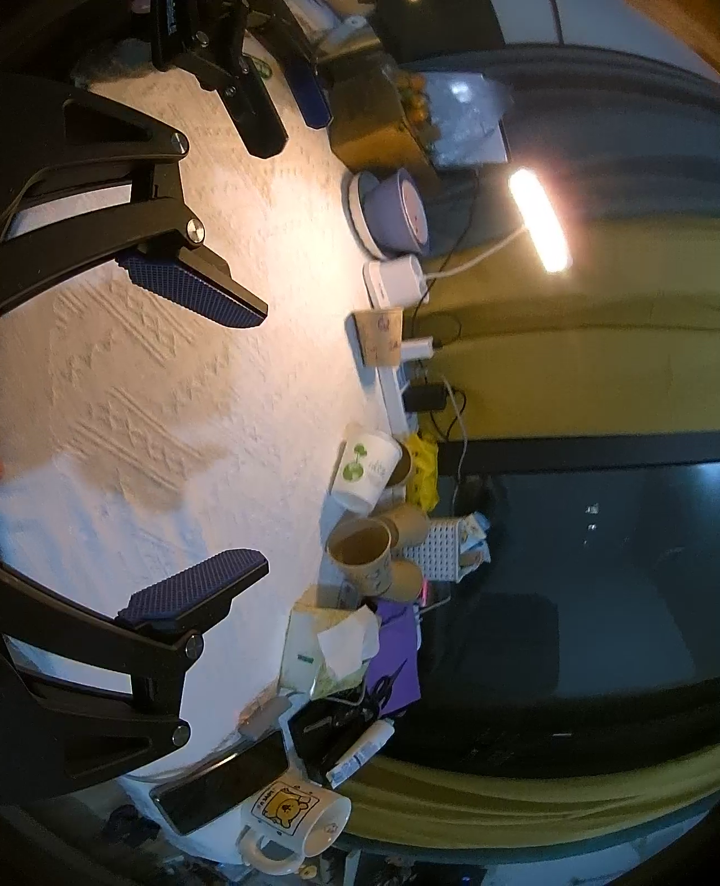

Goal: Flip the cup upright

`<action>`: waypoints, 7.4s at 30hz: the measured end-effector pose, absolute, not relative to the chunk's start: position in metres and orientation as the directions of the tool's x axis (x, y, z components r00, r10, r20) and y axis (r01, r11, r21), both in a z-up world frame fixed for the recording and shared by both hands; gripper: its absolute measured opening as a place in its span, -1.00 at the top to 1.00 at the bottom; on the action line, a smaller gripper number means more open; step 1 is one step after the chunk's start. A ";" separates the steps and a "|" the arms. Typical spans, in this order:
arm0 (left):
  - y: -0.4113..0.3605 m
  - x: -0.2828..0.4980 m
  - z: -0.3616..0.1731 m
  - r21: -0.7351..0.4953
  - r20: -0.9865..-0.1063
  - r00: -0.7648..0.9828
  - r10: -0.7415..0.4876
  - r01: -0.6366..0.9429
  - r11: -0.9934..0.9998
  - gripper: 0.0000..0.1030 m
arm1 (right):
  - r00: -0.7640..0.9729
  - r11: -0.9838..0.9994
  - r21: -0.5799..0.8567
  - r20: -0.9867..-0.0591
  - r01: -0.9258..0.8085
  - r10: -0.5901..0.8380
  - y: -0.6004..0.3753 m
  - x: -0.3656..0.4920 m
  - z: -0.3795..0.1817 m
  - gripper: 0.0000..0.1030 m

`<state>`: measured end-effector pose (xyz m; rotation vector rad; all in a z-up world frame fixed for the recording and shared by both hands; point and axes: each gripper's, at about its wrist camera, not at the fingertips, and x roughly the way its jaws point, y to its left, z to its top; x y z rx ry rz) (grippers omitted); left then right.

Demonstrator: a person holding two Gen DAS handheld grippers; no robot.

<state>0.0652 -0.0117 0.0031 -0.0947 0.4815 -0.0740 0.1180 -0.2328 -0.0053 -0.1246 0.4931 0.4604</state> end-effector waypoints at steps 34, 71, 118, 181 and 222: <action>-0.022 0.306 0.008 -0.078 -0.632 0.769 -0.097 0.062 0.995 -0.81 | 0.782 0.924 0.023 -0.525 -0.382 0.336 -0.254 0.328 0.016 -0.65; -0.035 0.535 -0.075 -0.164 -0.864 0.485 -0.132 -0.023 0.986 -0.80 | 0.725 0.932 0.090 -0.604 -0.351 0.331 -0.238 0.474 -0.024 -0.65; -0.075 0.218 -0.010 -0.165 -0.722 0.568 -0.396 0.414 0.895 -0.45 | 0.750 0.941 0.006 -0.603 -0.338 0.274 -0.253 0.248 0.006 -0.65; 0.045 0.041 -0.072 -0.173 -0.659 0.700 -0.275 0.215 0.961 -0.60 | 0.433 0.490 -0.198 -0.791 -0.849 0.431 -0.151 0.101 -0.059 -0.65; 0.095 0.028 -0.089 -0.415 -0.573 0.768 -0.285 0.027 0.909 -0.60 | 0.317 0.474 -0.081 -0.839 -0.877 0.442 -0.043 0.170 -0.068 -0.35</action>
